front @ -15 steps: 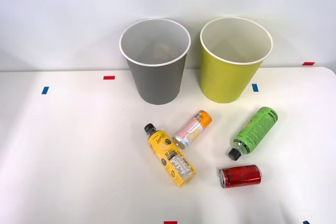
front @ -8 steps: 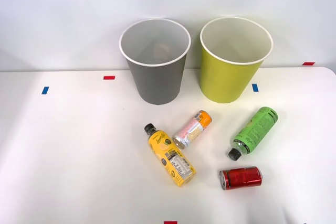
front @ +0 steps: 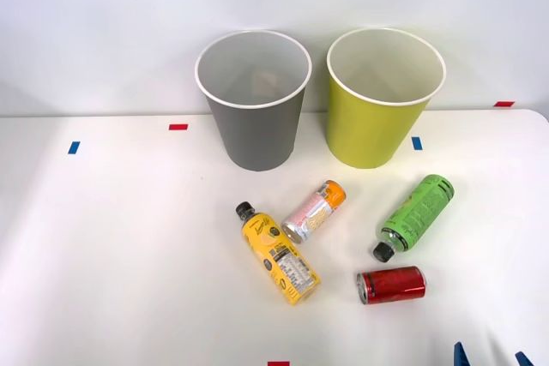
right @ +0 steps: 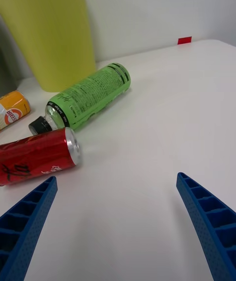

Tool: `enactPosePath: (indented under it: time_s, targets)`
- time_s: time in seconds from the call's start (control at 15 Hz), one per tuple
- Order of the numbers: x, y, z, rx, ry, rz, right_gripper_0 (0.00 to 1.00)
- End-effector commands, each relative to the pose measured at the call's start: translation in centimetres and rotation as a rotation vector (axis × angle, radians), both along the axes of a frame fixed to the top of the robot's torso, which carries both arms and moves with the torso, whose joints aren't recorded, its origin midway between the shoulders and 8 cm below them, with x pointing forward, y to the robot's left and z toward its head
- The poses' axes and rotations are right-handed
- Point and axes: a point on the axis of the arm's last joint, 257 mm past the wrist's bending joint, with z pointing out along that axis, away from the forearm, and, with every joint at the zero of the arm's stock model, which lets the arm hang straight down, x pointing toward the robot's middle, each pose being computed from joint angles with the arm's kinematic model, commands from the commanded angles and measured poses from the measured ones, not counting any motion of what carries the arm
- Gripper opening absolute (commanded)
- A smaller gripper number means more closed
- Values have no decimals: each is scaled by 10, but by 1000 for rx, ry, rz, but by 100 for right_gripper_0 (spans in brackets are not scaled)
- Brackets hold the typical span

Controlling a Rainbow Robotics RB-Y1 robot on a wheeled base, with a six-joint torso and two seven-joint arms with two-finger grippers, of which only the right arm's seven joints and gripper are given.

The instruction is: Put cans in the gray bin, plastic bottles in the light green bin

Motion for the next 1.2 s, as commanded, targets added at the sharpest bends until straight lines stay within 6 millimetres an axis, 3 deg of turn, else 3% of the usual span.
enactPosePath:
  time_s: [0.07, 0.4, 0.53, 0.67, 1.2]
  targets:
    - [12, 6, 17, 192, 174, -65, 83]
    - [27, 33, 27, 598, 330, -78, 84]
    - [35, 42, 33, 712, 318, -60, 90]
    - [41, 43, 37, 742, 309, -44, 98]
    - [45, 37, 22, 850, 474, -89, 99]
